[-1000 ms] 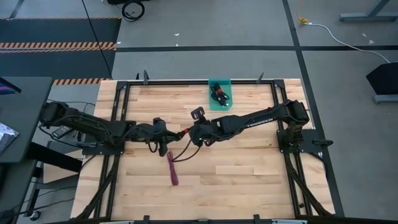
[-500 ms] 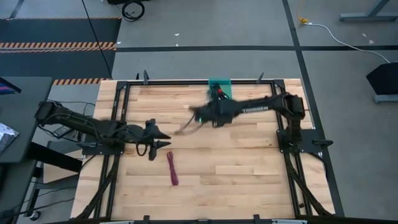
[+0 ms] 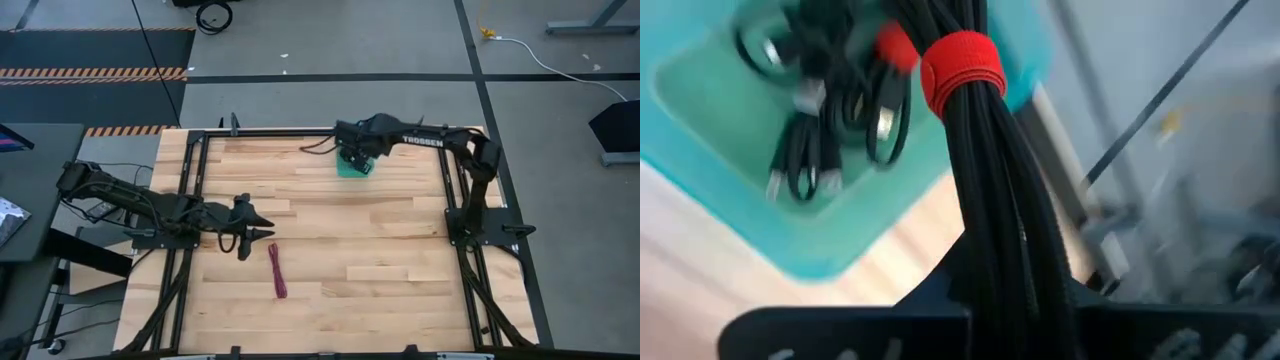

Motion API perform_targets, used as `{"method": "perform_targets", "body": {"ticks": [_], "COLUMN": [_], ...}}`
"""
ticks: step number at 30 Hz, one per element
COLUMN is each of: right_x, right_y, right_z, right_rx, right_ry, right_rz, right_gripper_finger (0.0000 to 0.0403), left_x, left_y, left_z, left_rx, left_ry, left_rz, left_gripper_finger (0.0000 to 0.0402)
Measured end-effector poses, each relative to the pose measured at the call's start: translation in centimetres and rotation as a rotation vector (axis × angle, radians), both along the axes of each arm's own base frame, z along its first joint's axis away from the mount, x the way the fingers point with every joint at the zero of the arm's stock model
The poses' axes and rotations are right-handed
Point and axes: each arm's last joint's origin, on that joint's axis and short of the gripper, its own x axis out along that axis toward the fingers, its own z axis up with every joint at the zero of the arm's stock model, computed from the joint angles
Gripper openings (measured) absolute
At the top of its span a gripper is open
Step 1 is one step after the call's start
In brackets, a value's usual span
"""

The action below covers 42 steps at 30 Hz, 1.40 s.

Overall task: Pick and place USB-C Cables
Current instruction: Put the black charger cable into the green bin

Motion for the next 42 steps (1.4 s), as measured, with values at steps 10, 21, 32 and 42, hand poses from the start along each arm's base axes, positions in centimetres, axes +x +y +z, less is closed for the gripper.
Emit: {"method": "perform_targets", "body": {"ticks": [10,21,32,42], "right_x": [0.4,0.0,-0.1,0.6], "right_y": [-1.0,-1.8,-1.8,-0.6], "right_z": [-0.2,-0.3,-0.3,-0.5], "right_rx": [0.063,0.119,0.135,0.313], "right_ry": [-0.165,-0.203,-0.208,-0.25], "right_rz": [-0.07,-0.122,-0.127,-0.017], "right_gripper_finger": [0.0028,0.0027,0.0108,0.0204], "left_x": [0.0,-0.1,-0.1,-0.1], "left_y": [-0.1,-0.1,0.0,0.0], "left_z": [-0.2,-0.2,-0.3,-0.4], "left_rx": [-0.02,-0.025,-0.044,-0.044], "left_ry": [0.015,0.02,0.03,0.033], "left_rz": [0.014,0.017,0.028,0.028], "left_gripper_finger": [0.0117,0.0117,0.0117,0.0117]}}
